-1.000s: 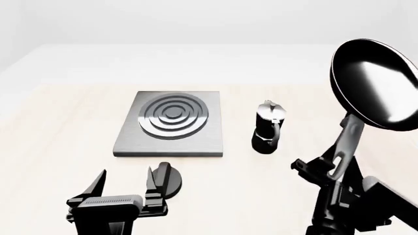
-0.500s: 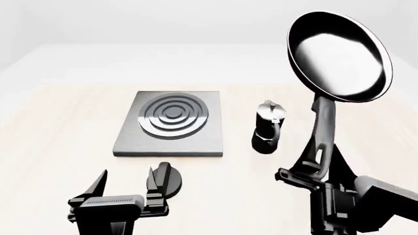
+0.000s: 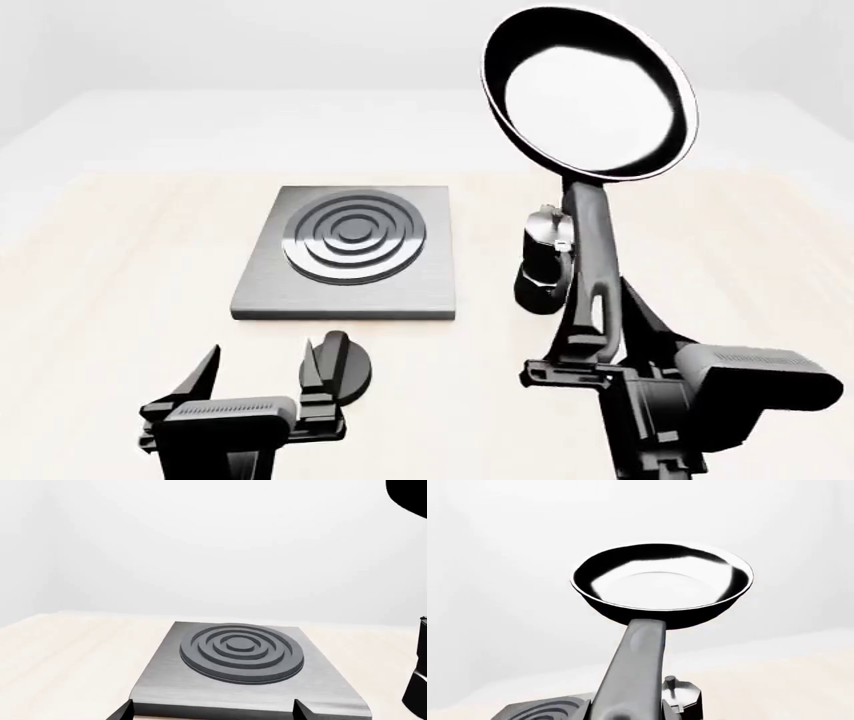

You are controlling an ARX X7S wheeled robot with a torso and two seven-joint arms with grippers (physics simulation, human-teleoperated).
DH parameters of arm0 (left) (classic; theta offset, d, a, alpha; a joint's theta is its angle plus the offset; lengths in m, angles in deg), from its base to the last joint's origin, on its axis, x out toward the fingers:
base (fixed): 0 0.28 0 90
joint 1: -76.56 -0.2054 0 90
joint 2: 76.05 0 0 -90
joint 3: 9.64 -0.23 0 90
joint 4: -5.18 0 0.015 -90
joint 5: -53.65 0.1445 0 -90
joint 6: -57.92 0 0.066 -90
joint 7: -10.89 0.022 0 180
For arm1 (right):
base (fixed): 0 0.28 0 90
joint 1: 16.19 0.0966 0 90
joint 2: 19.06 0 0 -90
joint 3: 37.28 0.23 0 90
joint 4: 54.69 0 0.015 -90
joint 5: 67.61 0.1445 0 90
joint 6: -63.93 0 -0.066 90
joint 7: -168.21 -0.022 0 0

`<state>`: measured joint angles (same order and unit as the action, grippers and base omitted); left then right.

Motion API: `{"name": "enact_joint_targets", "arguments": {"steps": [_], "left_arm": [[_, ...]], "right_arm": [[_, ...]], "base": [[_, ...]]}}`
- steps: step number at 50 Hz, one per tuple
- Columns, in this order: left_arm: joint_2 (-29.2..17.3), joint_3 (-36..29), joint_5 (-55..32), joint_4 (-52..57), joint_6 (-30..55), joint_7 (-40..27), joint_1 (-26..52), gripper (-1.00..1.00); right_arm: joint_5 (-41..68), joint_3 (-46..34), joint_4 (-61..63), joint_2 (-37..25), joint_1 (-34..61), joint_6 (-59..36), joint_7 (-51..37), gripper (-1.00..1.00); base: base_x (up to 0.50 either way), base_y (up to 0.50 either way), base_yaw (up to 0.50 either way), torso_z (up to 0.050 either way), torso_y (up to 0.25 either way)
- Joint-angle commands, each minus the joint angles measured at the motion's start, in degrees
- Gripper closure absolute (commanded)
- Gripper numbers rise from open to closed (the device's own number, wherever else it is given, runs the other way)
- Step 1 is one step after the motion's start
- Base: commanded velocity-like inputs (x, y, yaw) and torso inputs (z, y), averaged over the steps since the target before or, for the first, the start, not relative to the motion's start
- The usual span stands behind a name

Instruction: Put the frying pan on the stove.

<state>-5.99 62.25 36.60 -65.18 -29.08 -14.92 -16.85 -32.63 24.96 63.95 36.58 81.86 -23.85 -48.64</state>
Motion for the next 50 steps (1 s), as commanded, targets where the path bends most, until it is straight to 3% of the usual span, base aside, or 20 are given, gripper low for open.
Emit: {"name": "enact_joint_targets", "arguments": {"steps": [1, 50], "left_arm": [[-0.1, -0.2, -0.1, -0.1, -0.1, -0.1, 0.1, -1.0], [-0.4, -1.0, -0.2, -0.2, 0.1, -0.8, 0.7, -1.0]], "right_arm": [[-1.3, -0.7, 1.5, -1.1, 4.8, -2.6, 3.1, 1.0], [1.4, -6.1, 0.6, -3.6, 11.7, -9.3, 12.8, 1.0]], "base": [[0.0, 0.0, 0.0, 0.0, 0.01], [0.0, 0.0, 0.0, 0.0, 0.002]]}}
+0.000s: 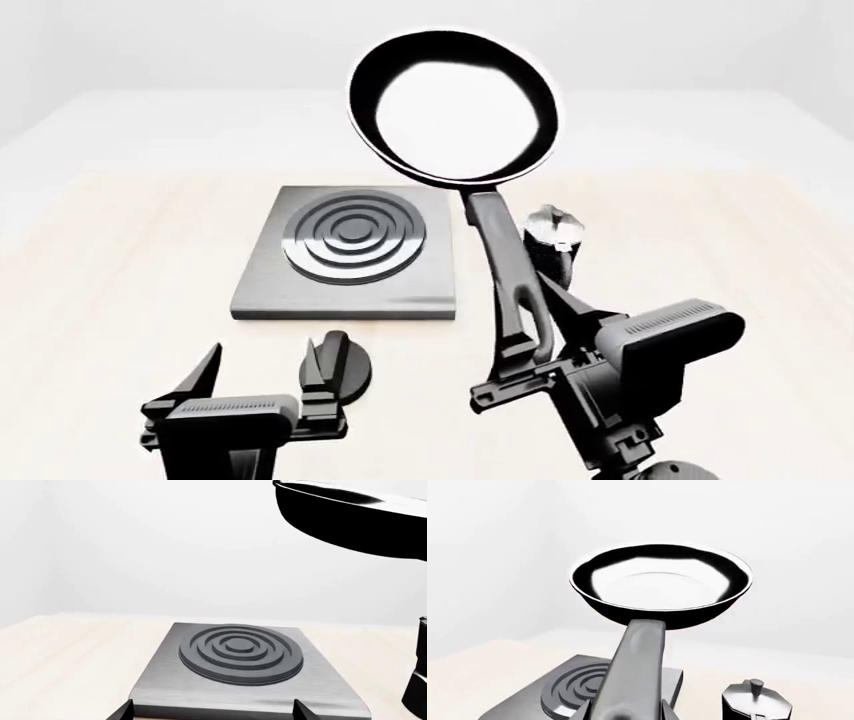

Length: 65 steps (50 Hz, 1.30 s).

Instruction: Put the frying pan on the stove.

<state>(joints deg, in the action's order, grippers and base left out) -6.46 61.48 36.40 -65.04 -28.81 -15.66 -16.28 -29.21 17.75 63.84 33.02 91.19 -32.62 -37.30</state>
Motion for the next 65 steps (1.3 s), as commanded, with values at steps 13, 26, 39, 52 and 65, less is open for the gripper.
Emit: {"name": "enact_joint_targets", "arguments": {"steps": [13, 26, 39, 52, 65], "left_arm": [[-0.1, -0.4, -0.1, -0.4, -0.3, -0.2, 0.1, -1.0], [-0.5, -0.4, -0.2, 0.3, 0.3, -0.6, 0.2, -1.0], [-0.5, -0.6, -0.2, 0.3, 0.1, -0.8, 0.3, -1.0], [-0.4, -0.9, -0.1, -0.3, -0.4, -0.8, 0.3, -1.0], [-0.6, -0.9, -0.1, -0.8, -0.9, -0.9, 0.3, -1.0]], "right_arm": [[-1.4, 0.3, 0.8, -0.4, 4.1, -2.1, 2.9, 1.0], [-1.9, -0.9, 0.2, 0.0, 6.4, -4.2, 3.6, 1.0], [-2.1, -2.8, -0.6, 0.0, 9.4, -7.2, 5.9, 1.0], [-1.2, -4.0, -3.0, 0.0, 11.5, -8.6, 9.4, 1.0], [-1.7, -5.2, -5.1, 0.5, 12.1, -8.1, 11.9, 1.0]], "base": [[0.0, 0.0, 0.0, 0.0, 0.002], [0.0, 0.0, 0.0, 0.001, 0.002], [0.0, 0.0, 0.0, 0.001, 0.002], [0.0, 0.0, 0.0, 0.0, 0.002], [0.0, 0.0, 0.0, 0.001, 0.002]]}}
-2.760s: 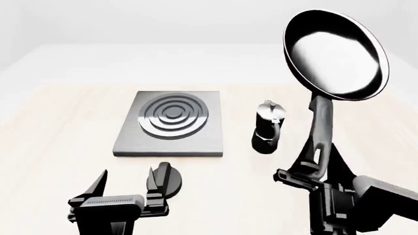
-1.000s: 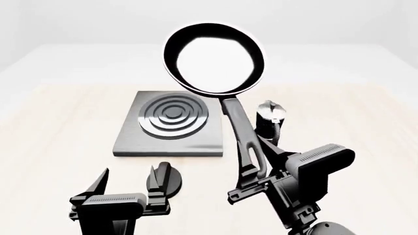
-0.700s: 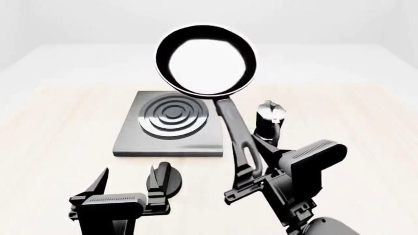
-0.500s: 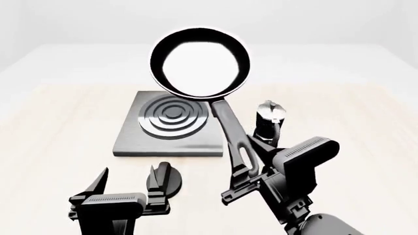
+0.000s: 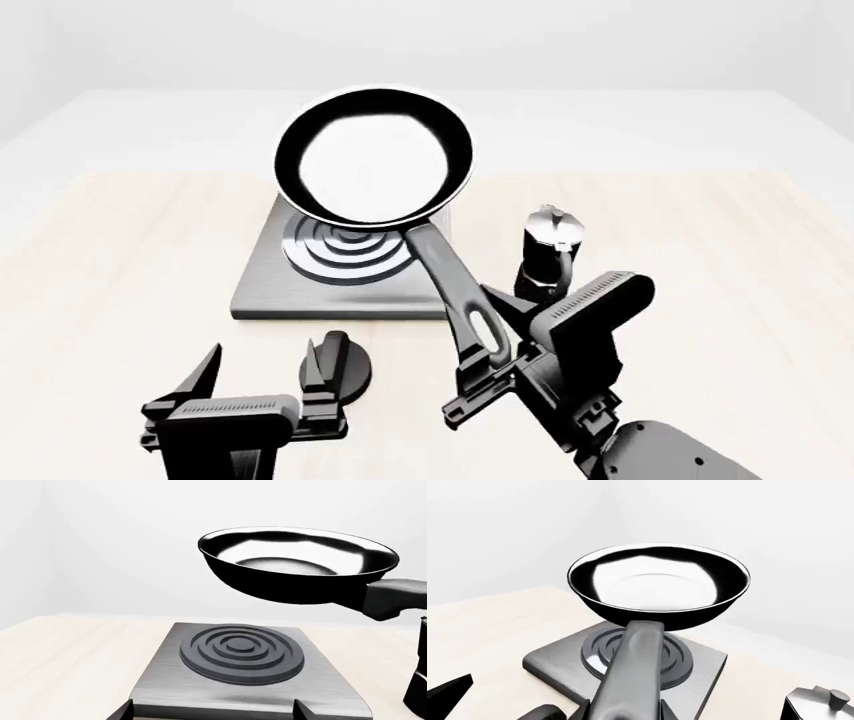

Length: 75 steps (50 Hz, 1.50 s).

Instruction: Put the frying pan on the stove.

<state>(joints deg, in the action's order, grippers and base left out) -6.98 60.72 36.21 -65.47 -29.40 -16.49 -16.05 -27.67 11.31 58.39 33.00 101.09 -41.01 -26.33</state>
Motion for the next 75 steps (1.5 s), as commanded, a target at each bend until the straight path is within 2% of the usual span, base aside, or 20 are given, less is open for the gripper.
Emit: {"name": "enact_joint_targets", "arguments": {"steps": [1, 34, 75], "left_arm": [[-0.1, -0.1, 0.0, -0.3, -0.2, -0.1, 0.1, -1.0], [-0.4, -0.4, -0.1, -0.4, -0.4, -0.5, 0.2, -1.0], [-0.8, -0.6, -0.4, -0.3, -0.7, -1.0, 0.2, -1.0]], "right_arm": [[-3.2, 1.1, 0.4, 0.5, 2.3, 0.2, 1.2, 1.0], [-3.9, -0.1, -8.8, 4.7, 4.2, 1.4, 4.1, 1.0], [-6.0, -3.1, -13.7, 8.8, 7.6, -1.1, 4.9, 1.0]], "base": [[0.0, 0.0, 0.0, 0.0, 0.0], [0.0, 0.0, 0.0, 0.0, 0.002], [0.0, 0.0, 0.0, 0.0, 0.002]]}}
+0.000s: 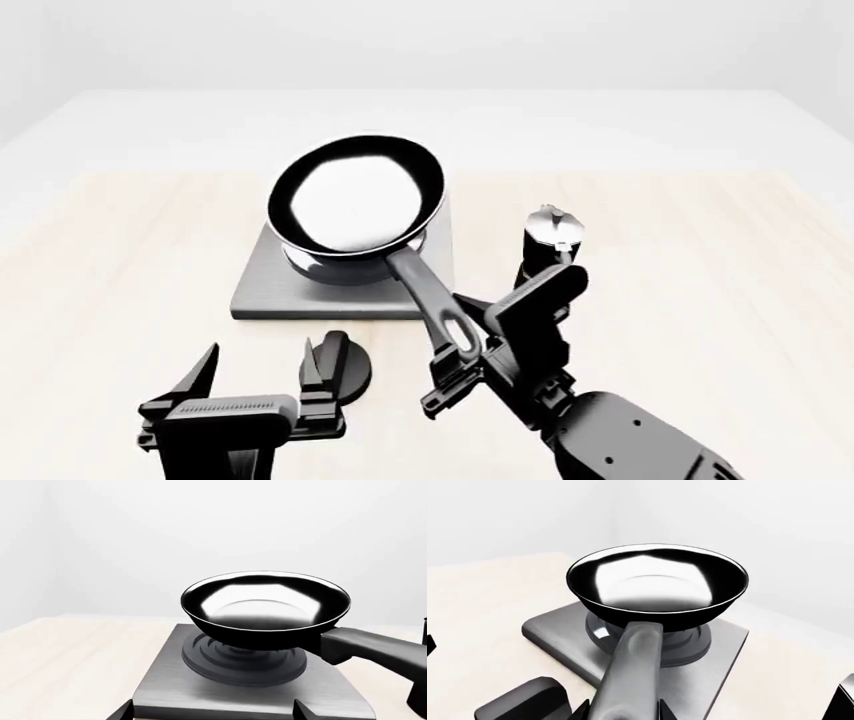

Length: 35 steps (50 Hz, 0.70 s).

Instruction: Put the frying pan on the stove.

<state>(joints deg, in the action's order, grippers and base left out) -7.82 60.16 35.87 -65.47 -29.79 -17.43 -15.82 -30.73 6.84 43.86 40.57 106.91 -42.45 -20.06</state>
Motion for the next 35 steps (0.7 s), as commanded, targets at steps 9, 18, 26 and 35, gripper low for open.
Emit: {"name": "enact_joint_targets", "arguments": {"steps": [9, 18, 26, 35], "left_arm": [[0.0, -0.3, 0.0, -0.6, -0.6, 0.0, 0.0, -1.0], [0.0, -0.4, 0.2, -0.8, -0.7, -0.2, 0.1, -1.0], [-0.3, -0.3, 0.1, -0.4, -0.5, -0.4, 0.1, -1.0], [-0.4, -0.4, 0.0, -0.2, -0.4, -0.5, 0.2, -1.0]], "right_arm": [[-3.3, 1.0, 0.8, 1.4, 1.6, 0.4, -1.4, 1.0], [-3.6, 0.6, 0.0, 1.9, 1.7, 0.5, -1.3, 1.0], [-3.9, 0.5, -2.0, 2.9, 2.2, 1.0, -0.8, 1.0], [-4.1, 0.4, -3.9, 3.7, 2.7, 1.4, -0.4, 1.0]], "base": [[0.0, 0.0, 0.0, 0.001, 0.001], [0.0, 0.0, 0.0, 0.0, 0.002], [0.0, 0.0, 0.0, 0.001, 0.003], [0.0, 0.0, 0.0, 0.0, 0.001]]}}
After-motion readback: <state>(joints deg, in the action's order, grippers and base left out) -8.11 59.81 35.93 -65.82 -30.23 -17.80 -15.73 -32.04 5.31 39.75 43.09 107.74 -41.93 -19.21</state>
